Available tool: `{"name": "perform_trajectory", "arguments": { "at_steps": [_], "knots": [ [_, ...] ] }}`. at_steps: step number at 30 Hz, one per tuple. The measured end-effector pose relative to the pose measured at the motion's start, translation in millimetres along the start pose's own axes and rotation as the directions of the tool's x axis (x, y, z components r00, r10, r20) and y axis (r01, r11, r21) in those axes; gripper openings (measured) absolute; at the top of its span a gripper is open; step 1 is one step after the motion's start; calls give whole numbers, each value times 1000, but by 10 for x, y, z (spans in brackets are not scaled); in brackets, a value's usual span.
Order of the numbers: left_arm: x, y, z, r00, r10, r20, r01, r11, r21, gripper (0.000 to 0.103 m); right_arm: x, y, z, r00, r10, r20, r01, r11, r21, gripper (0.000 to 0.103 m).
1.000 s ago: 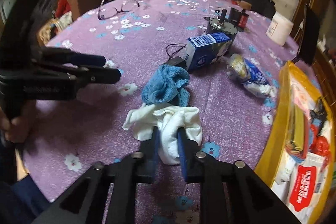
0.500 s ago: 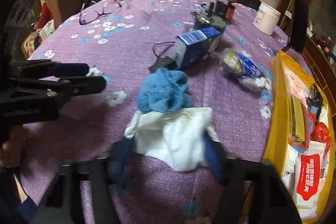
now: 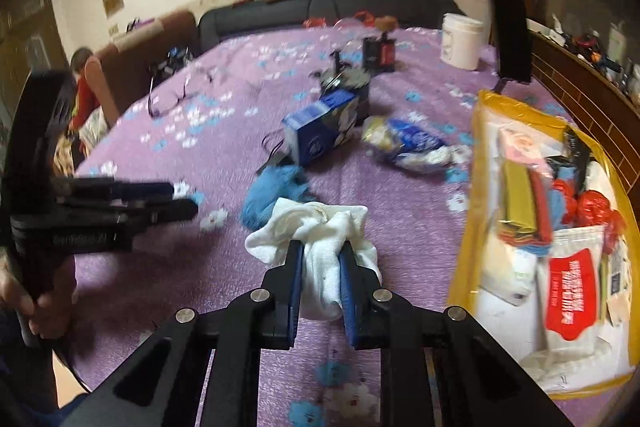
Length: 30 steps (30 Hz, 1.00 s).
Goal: Organize soft objects
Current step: 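Grasp the white cloth with the right gripper, then grasp the blue knit cloth with the left while the right lifts the white cloth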
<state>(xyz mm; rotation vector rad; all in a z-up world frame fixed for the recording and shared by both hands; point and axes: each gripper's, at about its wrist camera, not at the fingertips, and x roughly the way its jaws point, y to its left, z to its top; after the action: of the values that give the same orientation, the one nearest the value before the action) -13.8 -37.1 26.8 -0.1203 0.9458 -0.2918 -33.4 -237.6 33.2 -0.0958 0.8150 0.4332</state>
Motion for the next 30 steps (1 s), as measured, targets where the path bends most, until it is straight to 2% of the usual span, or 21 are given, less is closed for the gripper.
{"name": "perform_trajectory", "arguments": {
  "at_steps": [3,4,11,15,18,25,30],
  "knots": [
    [-9,-184,22,1000,-12,-3,12,1000,24,66,-73,-101,-14,1000,4,20,-5,999,34,19],
    [4,-248,37,1000,-21,-6,21,999,26,67,-95,-132,-22,1000,5,27,-6,999,46,19],
    [146,-573,152,1000,-15,-27,17,998,58,67,-262,-276,-61,997,25,78,-30,997,68,19],
    [259,-682,251,999,27,-26,-25,997,67,67,-314,-364,-75,994,34,101,-43,995,90,19],
    [372,-730,288,997,66,-37,-63,995,77,67,-343,-416,-84,993,38,109,-49,994,101,19],
    [571,-751,296,995,83,-59,-79,995,67,67,-339,-482,-107,993,45,110,-58,992,115,19],
    [589,-766,254,994,104,-41,-101,992,78,54,-322,-490,-108,993,41,108,-54,991,120,19]
  ]
}}
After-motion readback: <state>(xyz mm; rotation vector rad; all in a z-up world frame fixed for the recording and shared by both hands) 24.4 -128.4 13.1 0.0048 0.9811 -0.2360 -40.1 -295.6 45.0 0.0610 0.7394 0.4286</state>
